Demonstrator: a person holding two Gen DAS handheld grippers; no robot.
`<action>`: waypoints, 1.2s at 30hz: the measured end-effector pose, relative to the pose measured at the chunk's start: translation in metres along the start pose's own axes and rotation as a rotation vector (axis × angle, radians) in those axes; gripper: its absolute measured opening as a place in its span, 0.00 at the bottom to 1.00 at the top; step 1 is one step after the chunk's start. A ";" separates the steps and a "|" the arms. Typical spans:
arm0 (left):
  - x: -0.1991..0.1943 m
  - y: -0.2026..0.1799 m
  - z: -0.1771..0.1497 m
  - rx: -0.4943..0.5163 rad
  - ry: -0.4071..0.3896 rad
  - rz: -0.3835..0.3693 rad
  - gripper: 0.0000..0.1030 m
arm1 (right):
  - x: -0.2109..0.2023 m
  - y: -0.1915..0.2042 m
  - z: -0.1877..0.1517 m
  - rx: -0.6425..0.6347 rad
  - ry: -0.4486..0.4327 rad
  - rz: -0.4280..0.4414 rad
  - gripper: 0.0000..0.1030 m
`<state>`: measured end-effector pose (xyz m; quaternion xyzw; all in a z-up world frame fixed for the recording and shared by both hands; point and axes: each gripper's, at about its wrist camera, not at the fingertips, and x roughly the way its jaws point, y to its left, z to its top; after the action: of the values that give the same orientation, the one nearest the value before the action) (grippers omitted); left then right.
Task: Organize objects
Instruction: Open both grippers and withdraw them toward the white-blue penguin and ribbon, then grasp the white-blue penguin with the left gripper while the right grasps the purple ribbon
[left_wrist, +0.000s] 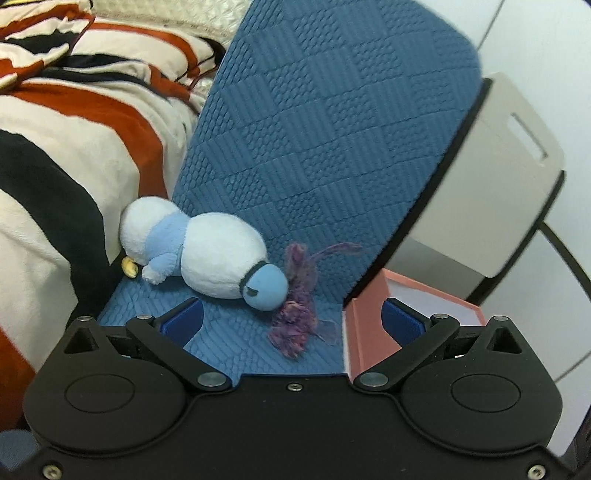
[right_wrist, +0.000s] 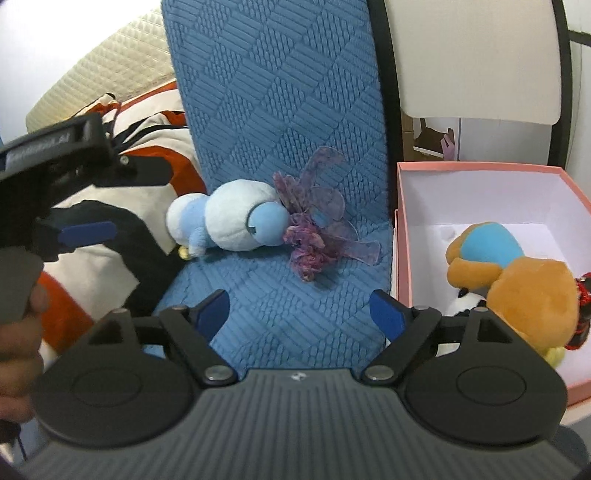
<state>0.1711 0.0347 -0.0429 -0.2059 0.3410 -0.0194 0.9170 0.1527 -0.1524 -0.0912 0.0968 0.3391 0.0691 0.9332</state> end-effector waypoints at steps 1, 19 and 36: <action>0.008 0.001 0.001 0.014 0.010 0.013 1.00 | 0.006 0.000 0.000 -0.004 -0.005 -0.007 0.82; 0.108 0.039 0.000 -0.078 0.024 0.015 1.00 | 0.086 -0.007 0.011 -0.022 -0.044 -0.009 0.81; 0.177 0.099 0.022 -0.358 0.131 -0.066 0.99 | 0.148 -0.012 0.037 -0.045 0.047 -0.002 0.54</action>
<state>0.3101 0.1021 -0.1760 -0.3752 0.3910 -0.0019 0.8404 0.2897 -0.1401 -0.1574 0.0736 0.3594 0.0782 0.9270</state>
